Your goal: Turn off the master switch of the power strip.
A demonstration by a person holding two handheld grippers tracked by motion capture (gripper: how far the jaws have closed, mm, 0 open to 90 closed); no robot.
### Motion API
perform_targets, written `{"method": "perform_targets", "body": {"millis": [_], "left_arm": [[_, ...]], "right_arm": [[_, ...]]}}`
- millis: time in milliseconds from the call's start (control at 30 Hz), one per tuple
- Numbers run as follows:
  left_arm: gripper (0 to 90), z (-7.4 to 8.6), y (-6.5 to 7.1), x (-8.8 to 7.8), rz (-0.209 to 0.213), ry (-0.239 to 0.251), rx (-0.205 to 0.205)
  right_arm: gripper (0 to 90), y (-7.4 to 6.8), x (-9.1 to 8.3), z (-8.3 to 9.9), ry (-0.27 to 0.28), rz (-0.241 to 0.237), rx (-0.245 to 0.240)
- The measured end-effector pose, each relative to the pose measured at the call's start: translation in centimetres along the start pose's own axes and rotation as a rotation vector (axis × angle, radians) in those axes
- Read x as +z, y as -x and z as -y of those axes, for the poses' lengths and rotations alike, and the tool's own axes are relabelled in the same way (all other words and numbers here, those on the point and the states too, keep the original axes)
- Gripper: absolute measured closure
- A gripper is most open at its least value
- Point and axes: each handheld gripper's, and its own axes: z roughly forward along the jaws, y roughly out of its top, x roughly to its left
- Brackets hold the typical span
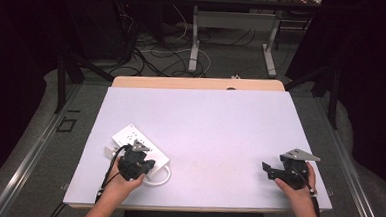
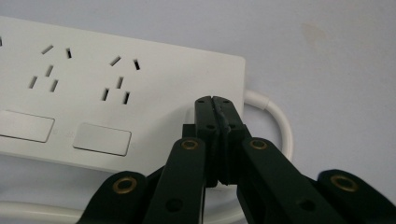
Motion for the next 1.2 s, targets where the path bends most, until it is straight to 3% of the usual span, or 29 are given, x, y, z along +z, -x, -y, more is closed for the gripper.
{"method": "perform_targets", "body": {"millis": [133,400,633,900,1033,1067,1200], "left_arm": [[86.1,0.0,-0.1,-0.1,-0.002,0.002,0.001],[65.1,0.3,-0.7,-0.5,-0.016,0.026,-0.004],[43.5,0.5,-1.5,-0.8,-0.076,0.093,-0.034],[33.7,0.7,-2.5,-1.4,-0.117,0.143,-0.065],[31.4,0.8,-3.1,-1.9,-0.101,0.181,-0.082],[30.5,0.9,-3.3,-2.0,-0.113,0.191,-0.079],[26.9,1.0,-4.0,-2.5,-0.137,0.213,-0.124]], "right_arm": [[22.2,0.0,-0.1,0.0,0.004,0.005,0.006],[22.3,-0.2,-0.1,-0.1,0.005,-0.001,0.004],[22.3,-0.1,-0.2,0.0,0.003,0.003,0.006],[22.3,0.0,-0.4,0.1,0.004,0.007,0.001],[22.2,-0.2,-0.5,0.1,0.011,0.008,0.005],[22.2,-0.2,-0.6,0.1,0.011,0.01,0.004],[22.2,-0.3,-0.6,0.1,0.009,0.009,0.006]]}}
